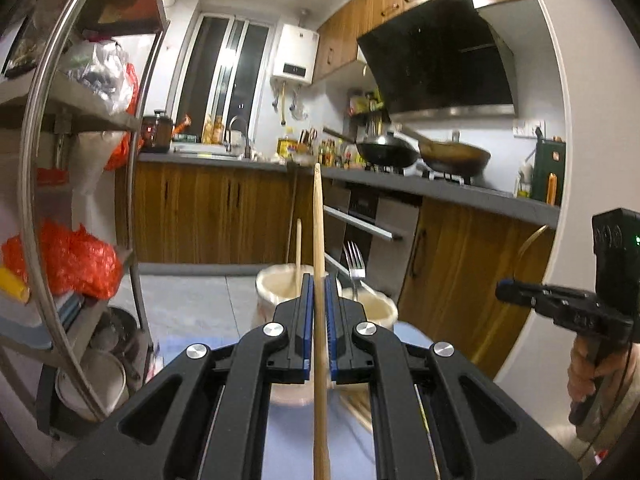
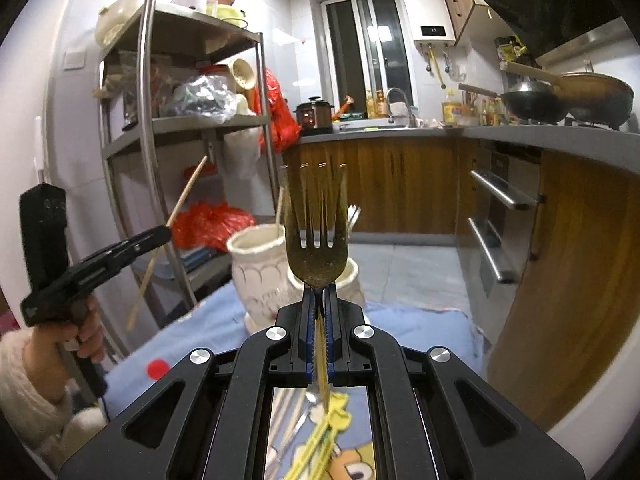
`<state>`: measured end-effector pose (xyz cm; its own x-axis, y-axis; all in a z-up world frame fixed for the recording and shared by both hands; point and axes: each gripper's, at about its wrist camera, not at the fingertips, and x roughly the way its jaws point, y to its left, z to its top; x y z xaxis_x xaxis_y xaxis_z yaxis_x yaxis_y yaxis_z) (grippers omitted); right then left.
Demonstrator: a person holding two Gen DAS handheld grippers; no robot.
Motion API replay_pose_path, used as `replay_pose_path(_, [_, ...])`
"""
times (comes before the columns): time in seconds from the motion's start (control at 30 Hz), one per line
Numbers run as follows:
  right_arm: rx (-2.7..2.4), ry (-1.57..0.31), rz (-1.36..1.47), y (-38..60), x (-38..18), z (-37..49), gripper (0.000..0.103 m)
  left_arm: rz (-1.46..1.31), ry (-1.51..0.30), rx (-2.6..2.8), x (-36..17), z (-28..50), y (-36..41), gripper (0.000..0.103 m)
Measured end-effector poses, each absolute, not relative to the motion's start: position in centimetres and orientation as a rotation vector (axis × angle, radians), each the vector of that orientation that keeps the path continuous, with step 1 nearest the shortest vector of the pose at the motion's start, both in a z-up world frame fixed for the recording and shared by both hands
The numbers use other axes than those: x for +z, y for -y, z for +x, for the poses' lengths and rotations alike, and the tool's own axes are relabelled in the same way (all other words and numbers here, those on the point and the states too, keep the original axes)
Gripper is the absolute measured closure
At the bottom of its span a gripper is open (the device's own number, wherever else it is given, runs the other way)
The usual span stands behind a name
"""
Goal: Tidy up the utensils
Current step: 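Insert the chopstick in the large compartment with left tool while right places gold fork in small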
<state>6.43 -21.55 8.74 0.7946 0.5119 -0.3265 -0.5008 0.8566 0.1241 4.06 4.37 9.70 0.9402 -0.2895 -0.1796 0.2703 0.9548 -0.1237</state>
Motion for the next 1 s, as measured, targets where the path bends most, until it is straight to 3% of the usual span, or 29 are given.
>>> replay_pose_path(0.27, [0.555, -0.306, 0.067, 20.7, 13.4, 9.2, 0.098, -0.124, -0.099, -0.329, 13.8, 9.6, -4.2, 0.097])
replay_pose_path(0.5, [0.525, -0.246, 0.099, 19.6, 15.6, 12.6, 0.098, -0.18, -0.136, -0.332, 13.3, 16.2, -3.6, 0.097])
replay_pose_path(0.73, [0.492, -0.251, 0.123, 18.2, 13.4, 16.1, 0.098, -0.176, -0.138, -0.297, 11.4, 19.6, -3.0, 0.097])
replay_pose_path(1.0, [0.485, -0.379, 0.097, 16.8, 8.9, 18.4, 0.098, -0.087, -0.159, -0.291, 8.4, 18.9, -2.2, 0.097])
